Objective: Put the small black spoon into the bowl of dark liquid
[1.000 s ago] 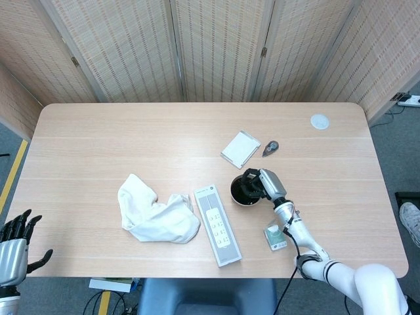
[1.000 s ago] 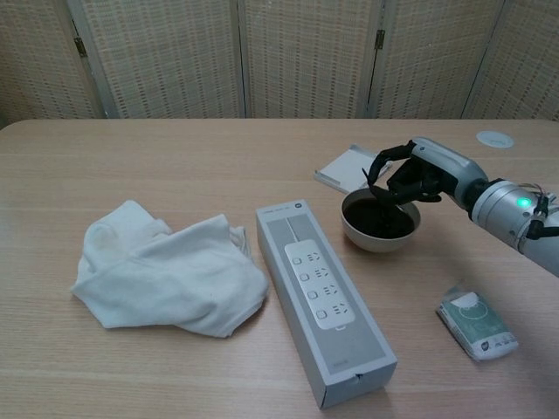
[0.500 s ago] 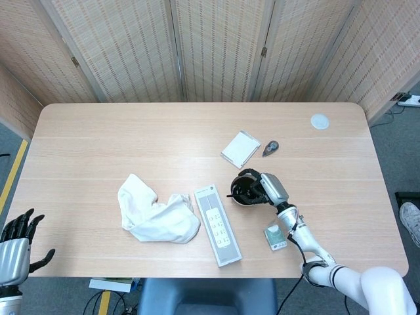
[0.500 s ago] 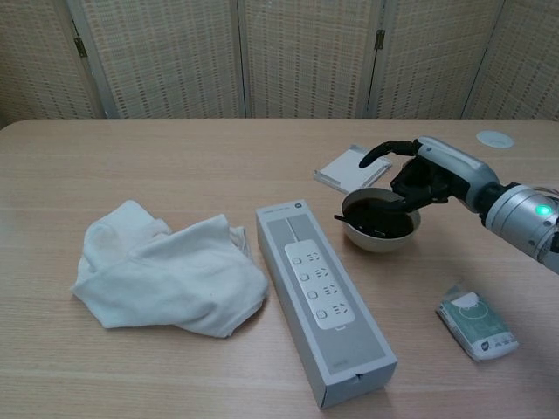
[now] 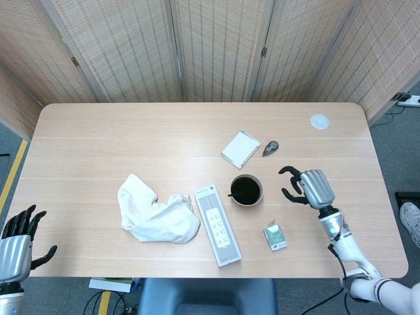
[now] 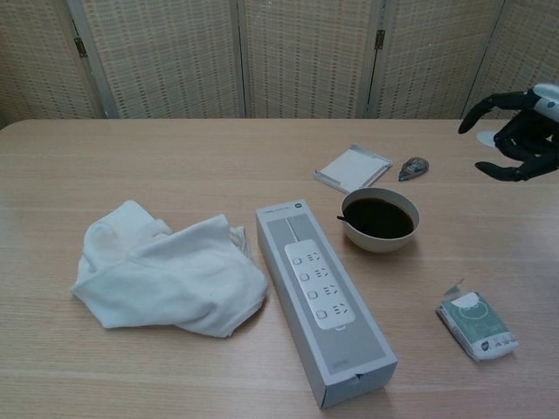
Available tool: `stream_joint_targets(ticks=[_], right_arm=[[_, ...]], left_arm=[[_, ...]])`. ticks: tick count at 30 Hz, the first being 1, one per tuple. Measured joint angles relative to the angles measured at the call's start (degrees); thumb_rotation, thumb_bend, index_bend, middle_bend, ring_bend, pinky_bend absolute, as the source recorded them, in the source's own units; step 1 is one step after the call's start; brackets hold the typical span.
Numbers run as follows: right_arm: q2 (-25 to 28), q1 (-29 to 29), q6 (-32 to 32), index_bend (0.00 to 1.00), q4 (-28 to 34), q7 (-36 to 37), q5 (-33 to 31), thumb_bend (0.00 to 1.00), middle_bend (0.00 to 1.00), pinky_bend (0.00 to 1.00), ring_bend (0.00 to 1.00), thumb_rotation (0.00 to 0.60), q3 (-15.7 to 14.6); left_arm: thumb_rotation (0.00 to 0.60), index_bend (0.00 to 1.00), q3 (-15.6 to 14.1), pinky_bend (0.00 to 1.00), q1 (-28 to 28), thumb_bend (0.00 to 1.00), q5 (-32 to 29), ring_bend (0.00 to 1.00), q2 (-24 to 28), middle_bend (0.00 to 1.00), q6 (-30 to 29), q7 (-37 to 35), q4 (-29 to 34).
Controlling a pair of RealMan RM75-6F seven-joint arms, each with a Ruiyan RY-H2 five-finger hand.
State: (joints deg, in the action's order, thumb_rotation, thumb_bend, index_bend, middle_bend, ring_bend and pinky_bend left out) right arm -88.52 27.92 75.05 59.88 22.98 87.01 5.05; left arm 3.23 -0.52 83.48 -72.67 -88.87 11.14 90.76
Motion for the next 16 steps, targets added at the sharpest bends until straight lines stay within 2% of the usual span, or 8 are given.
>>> stream_joint_targets(ticks=[4,7,12,16], right_arm=[[5.74,-3.48,2.55,0.44,6.86,-7.53,-0.43,0.24,0.65,0.76,0.68,0.600,-0.95],[10.43,-6.47,4.21,0.42,12.77,-13.52,-1.06,0.23,0.49,0.57,0.50,0.600,-2.04],[18.36,-12.29,7.24,0.19,23.13,-20.24,-2.00,0.21,0.20,0.27,0.22,0.600,-4.41],[20.95,-16.52,11.43,0.11,25.70,-22.22,-1.67,0.20,0.12,0.17,0.12,0.600,-5.97]], left_arm=[[0.600,0.19,0.39,0.14,-0.81,0.25,0.71,0.11,0.01,0.08,0.11,0.92,1.16],[0.600,0.19,0.69,0.14,-1.69,0.25,1.25,0.11,0.00,0.08,0.54,1.61,2.19],[0.600,0.19,0.95,0.14,-2.83,0.25,1.62,0.11,-0.11,0.08,1.49,3.17,3.34],[0.600,0.19,0.98,0.14,-3.36,0.25,1.90,0.11,-0.34,0.08,1.77,4.27,4.19]])
